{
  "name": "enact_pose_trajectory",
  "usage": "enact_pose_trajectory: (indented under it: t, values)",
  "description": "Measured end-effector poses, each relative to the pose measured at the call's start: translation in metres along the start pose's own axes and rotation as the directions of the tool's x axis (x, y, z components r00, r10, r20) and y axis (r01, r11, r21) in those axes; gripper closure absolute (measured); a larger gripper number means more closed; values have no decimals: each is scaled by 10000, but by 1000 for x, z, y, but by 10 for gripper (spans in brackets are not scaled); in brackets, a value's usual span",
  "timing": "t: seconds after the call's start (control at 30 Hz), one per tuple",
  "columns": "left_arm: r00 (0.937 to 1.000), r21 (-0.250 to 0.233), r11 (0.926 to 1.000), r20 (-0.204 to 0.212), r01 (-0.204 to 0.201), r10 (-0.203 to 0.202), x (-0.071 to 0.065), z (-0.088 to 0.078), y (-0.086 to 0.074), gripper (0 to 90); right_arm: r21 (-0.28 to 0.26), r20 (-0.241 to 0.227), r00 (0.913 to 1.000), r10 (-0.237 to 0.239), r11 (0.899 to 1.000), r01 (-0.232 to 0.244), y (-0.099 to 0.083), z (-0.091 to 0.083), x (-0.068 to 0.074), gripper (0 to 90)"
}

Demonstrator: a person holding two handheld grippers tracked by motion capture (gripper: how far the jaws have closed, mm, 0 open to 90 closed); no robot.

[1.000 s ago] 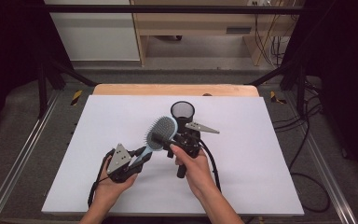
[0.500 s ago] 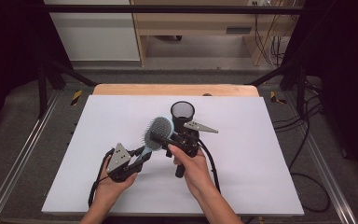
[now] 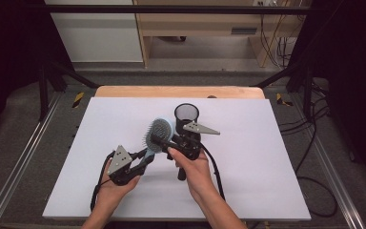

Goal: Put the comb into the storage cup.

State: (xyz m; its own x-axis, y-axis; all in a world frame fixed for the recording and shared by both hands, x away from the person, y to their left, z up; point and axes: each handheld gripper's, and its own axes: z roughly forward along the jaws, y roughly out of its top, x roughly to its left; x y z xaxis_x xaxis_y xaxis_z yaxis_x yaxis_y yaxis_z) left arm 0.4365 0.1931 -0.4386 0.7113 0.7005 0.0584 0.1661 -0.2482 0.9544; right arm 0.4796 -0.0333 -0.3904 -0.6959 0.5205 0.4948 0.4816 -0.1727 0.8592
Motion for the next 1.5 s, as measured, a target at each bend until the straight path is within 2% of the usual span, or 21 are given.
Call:
enact_pose_trajectory:
  t: [0.1,0.17,0.3,0.4,0.57,0.67,0.83,0.93,1.07,1.33,1.5]
  values:
    - [9998,-106,9998,-41,169,-169,1,-1,0,625,24,229,9996,-189,9998,189,3,2,1,545]
    - [9999,-205,9998,-64,83,-84,1,-3,0,580,29,435,9987,-255,9997,254,5,3,1,545]
    - [9995,-274,9996,-297,56,-64,0,-11,1,420,-59,736,9967,-343,9994,348,16,4,-7,544]
    - [9977,-392,9992,-667,47,-73,4,-21,0,304,-140,971,9949,-290,9994,305,26,6,-13,543]
    - [9893,-670,9950,-1208,738,-815,15,-37,-4,149,-286,1210,9921,-328,9989,365,45,11,-20,541]
    - [9841,-736,9927,-1426,959,-1057,20,-46,-10,78,-395,1342,9906,-259,9987,314,56,16,-24,540]
    - [9772,-925,9887,-1664,1177,-1319,30,-50,-14,54,-507,1591,9870,-220,9983,304,70,22,-32,540]
    - [9769,-887,9892,-1694,1168,-1306,33,-51,-16,52,-604,1688,9855,-158,9978,264,78,23,-36,539]
    - [9711,-954,9853,-1801,1414,-1568,40,-52,-19,53,-802,1752,9845,-78,9965,222,89,21,-41,538]
    - [9630,-1122,9822,-2080,1508,-1716,49,-57,-21,45,-1095,2007,9796,67,9939,157,106,16,-51,536]
    - [9620,-1126,9817,-2098,1536,-1745,51,-56,-22,45,-1250,2064,9782,230,9922,30,111,13,-56,535]
